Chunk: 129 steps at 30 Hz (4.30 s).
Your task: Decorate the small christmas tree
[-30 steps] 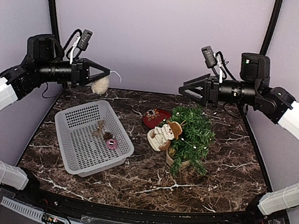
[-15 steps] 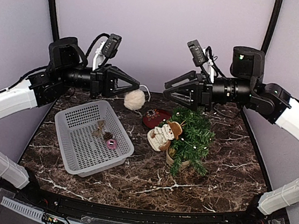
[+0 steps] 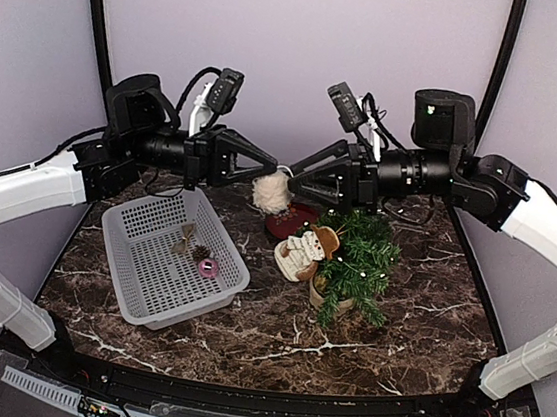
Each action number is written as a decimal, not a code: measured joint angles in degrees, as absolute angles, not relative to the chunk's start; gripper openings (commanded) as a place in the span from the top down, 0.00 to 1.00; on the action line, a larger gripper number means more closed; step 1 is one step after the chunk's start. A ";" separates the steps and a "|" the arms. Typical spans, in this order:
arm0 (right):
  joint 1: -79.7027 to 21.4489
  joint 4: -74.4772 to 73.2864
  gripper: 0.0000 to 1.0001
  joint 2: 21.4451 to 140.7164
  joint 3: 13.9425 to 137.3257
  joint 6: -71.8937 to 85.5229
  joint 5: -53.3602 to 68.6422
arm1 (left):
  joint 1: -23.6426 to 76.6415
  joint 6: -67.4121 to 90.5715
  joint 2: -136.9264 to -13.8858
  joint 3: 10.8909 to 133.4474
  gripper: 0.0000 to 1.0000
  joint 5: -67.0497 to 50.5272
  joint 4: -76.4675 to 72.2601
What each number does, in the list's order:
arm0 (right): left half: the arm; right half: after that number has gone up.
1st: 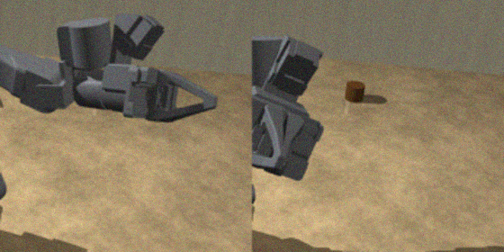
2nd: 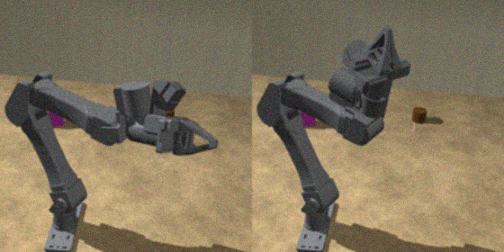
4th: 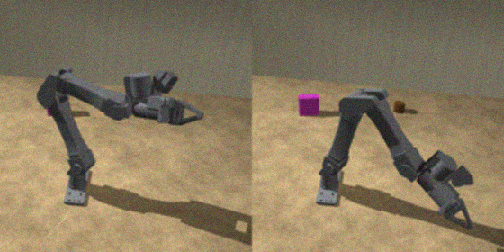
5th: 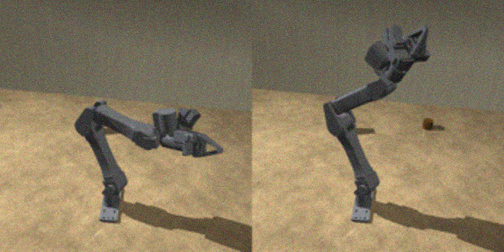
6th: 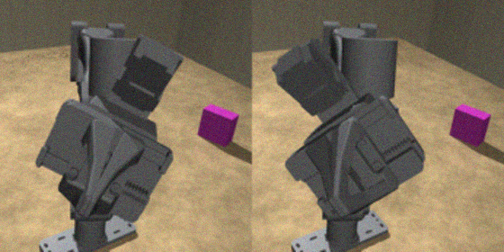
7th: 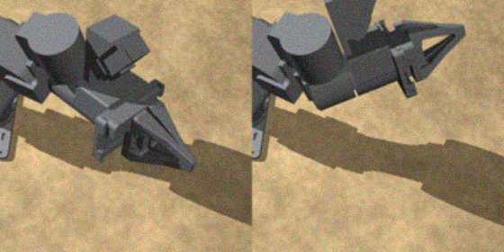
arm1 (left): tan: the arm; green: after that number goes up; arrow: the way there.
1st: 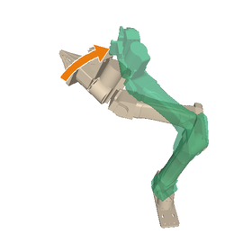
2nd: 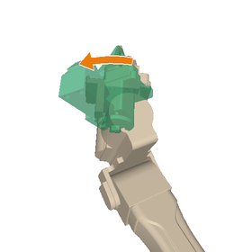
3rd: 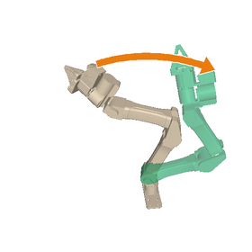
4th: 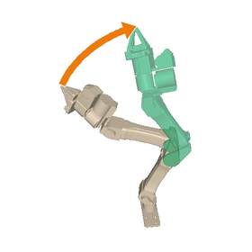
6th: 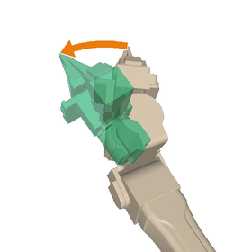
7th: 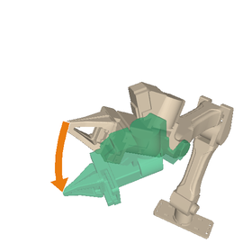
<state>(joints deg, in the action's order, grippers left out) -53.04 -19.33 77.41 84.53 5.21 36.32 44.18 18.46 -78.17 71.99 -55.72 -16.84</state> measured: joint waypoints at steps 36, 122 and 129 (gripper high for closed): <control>-53.25 -18.57 0.28 71.40 77.56 6.39 25.41 | 46.83 24.73 -87.59 76.86 1.00 -55.96 -26.17; -37.34 -30.59 0.98 56.31 59.20 15.11 12.58 | 48.93 23.99 -88.60 70.81 0.55 -38.92 -23.40; -37.06 -30.44 0.95 56.69 57.30 15.31 11.81 | 48.93 23.68 -89.12 71.24 0.55 -37.95 -23.03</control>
